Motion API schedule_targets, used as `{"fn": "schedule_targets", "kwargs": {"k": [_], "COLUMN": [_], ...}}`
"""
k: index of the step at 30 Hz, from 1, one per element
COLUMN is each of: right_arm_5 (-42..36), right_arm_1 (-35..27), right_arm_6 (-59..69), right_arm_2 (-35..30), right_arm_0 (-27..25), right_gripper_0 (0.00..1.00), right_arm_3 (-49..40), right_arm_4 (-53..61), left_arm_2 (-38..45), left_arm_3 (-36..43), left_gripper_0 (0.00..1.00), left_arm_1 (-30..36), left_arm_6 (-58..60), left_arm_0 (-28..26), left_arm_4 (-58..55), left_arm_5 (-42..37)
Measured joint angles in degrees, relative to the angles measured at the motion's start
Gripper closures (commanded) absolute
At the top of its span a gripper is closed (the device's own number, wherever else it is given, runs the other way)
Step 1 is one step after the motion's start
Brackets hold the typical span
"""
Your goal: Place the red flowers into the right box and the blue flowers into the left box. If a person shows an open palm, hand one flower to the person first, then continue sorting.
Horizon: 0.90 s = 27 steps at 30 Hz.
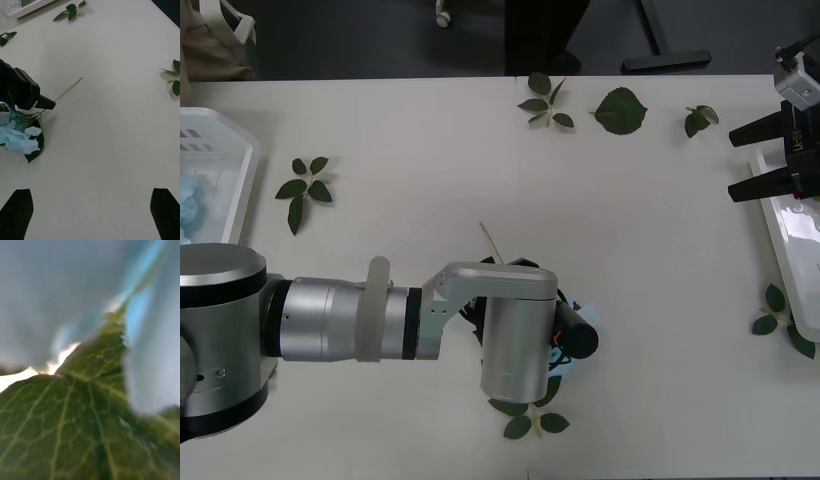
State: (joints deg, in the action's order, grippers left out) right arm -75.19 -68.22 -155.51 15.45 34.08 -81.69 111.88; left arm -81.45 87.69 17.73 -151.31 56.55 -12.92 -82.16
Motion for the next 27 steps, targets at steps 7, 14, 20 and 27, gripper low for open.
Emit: {"fn": "schedule_targets", "kwargs": {"k": [7,14,20,27], "right_arm_5": [-0.25,-0.87,-0.92,-1.03], "right_arm_1": [0.00,0.00,0.00,0.00], "right_arm_6": [0.00,0.00,0.00,0.00], "right_arm_2": [0.00,0.00,0.00,0.00], "right_arm_0": [0.00,0.00,0.00,0.00], "right_gripper_0": [0.09,0.09,0.09,0.09], "right_arm_3": [0.00,0.00,0.00,0.00], "right_arm_4": [0.27,0.31,0.32,0.34], "left_arm_2": [0.00,0.00,0.06,6.41], "left_arm_3": [-0.21,0.26,4.66,10.56], "left_gripper_0": [0.00,0.00,0.00,0.00], "left_arm_1": [-1.06,-1.06,-0.40,1.35], "left_arm_6": [0.00,0.00,0.02,0.03], "left_arm_0": [0.00,0.00,0.14,0.36], "left_arm_4": [0.46,0.47,0.45,-3.85], "left_arm_5": [-0.59,-0.77,-3.03,-8.02]}}
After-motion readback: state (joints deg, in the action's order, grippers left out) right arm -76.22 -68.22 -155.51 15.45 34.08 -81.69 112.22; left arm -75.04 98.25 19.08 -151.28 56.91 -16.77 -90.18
